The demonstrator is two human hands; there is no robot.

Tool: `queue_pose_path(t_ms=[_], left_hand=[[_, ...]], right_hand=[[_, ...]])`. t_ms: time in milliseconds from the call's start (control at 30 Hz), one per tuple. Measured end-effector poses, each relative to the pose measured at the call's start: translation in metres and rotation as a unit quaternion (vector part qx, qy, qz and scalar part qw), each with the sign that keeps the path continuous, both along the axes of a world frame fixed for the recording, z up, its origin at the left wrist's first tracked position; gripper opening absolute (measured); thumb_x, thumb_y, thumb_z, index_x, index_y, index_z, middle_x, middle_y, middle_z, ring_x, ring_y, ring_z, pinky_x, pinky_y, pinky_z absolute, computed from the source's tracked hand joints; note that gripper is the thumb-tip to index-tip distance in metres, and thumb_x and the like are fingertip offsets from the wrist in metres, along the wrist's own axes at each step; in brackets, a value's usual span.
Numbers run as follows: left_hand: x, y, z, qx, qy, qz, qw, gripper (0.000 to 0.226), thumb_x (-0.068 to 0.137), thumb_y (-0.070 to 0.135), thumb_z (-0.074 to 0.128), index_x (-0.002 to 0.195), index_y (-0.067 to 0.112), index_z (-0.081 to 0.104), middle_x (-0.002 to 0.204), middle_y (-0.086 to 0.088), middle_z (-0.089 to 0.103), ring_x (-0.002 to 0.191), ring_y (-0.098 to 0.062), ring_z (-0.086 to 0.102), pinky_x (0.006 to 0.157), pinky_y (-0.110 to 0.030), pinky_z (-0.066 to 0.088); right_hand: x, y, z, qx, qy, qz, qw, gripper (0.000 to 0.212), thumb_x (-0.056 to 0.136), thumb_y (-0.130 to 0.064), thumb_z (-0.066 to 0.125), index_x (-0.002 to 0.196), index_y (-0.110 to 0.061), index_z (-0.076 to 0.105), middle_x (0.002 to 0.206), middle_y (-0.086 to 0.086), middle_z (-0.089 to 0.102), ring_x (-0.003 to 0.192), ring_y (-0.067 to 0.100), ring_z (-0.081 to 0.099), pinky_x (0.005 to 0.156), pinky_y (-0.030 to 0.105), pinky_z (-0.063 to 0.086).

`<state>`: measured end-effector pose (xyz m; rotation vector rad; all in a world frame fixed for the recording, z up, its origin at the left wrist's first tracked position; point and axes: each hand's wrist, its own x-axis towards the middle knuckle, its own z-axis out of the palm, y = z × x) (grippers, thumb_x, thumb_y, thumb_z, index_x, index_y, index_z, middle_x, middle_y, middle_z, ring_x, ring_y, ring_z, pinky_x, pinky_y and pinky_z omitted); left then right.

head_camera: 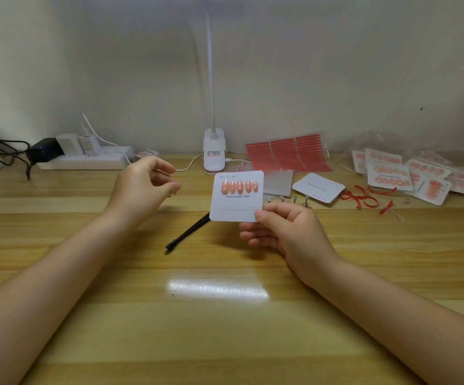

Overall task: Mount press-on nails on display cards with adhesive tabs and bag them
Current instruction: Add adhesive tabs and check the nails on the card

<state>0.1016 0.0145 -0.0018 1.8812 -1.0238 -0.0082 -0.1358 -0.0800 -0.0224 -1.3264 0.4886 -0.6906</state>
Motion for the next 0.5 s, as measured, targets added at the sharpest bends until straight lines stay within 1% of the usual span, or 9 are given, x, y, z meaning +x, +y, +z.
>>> queue_pose_path(t_ms=[67,167,233,300,400,500], left_hand=[[-0.002,0.000,-0.002,0.003,0.001,-0.011,1.000,0.023,0.082,0.015,0.077,0.094,0.027,0.062,0.076,0.006,0.071,0.073,0.000,0.067,0.073,-0.022,0.052],[-0.006,-0.001,-0.002,-0.014,-0.008,-0.006,1.000,0.020,0.086,0.014,0.073,0.098,0.025,0.062,0.081,0.005,0.070,0.076,-0.006,0.067,0.074,-0.023,0.052],[-0.008,-0.001,0.001,-0.029,-0.014,0.002,0.999,0.018,0.088,0.012,0.069,0.100,0.023,0.060,0.086,0.003,0.068,0.080,-0.012,0.067,0.073,-0.024,0.052],[-0.014,-0.001,0.005,-0.044,-0.011,0.004,0.999,0.018,0.089,0.011,0.067,0.102,0.021,0.059,0.087,0.002,0.068,0.078,-0.012,0.067,0.074,-0.027,0.055],[-0.031,0.000,0.013,-0.064,-0.009,-0.003,0.998,0.021,0.085,0.012,0.072,0.100,0.020,0.060,0.086,0.004,0.068,0.077,-0.008,0.067,0.071,-0.022,0.055],[-0.055,0.005,0.025,-0.093,-0.006,-0.038,0.995,0.025,0.082,0.013,0.076,0.101,0.021,0.061,0.083,0.005,0.069,0.078,-0.007,0.068,0.068,-0.019,0.056]], right_hand=[[-0.002,0.002,0.000,-0.024,0.010,0.010,1.000,0.014,0.095,-0.002,0.055,0.100,-0.003,0.068,0.082,0.016,0.074,0.074,0.026,0.072,0.064,0.028,0.059],[-0.004,0.006,0.001,-0.059,0.030,0.022,0.998,0.017,0.094,-0.002,0.056,0.107,-0.003,0.067,0.082,0.014,0.075,0.073,0.024,0.072,0.064,0.027,0.059],[-0.004,0.008,0.002,-0.087,0.047,0.027,0.995,0.023,0.094,-0.001,0.055,0.114,-0.008,0.064,0.080,0.012,0.075,0.071,0.023,0.072,0.061,0.025,0.057],[-0.003,0.009,0.002,-0.124,0.069,0.026,0.989,0.034,0.093,0.000,0.055,0.124,-0.013,0.059,0.078,0.009,0.075,0.070,0.022,0.072,0.057,0.024,0.055],[-0.004,0.009,0.002,-0.157,0.093,0.027,0.983,0.041,0.092,-0.002,0.055,0.132,-0.013,0.054,0.076,0.005,0.075,0.069,0.020,0.073,0.054,0.021,0.052],[-0.003,0.009,0.000,-0.156,0.106,0.018,0.982,0.044,0.092,-0.003,0.055,0.135,-0.011,0.052,0.076,0.006,0.075,0.069,0.020,0.073,0.054,0.021,0.051]])
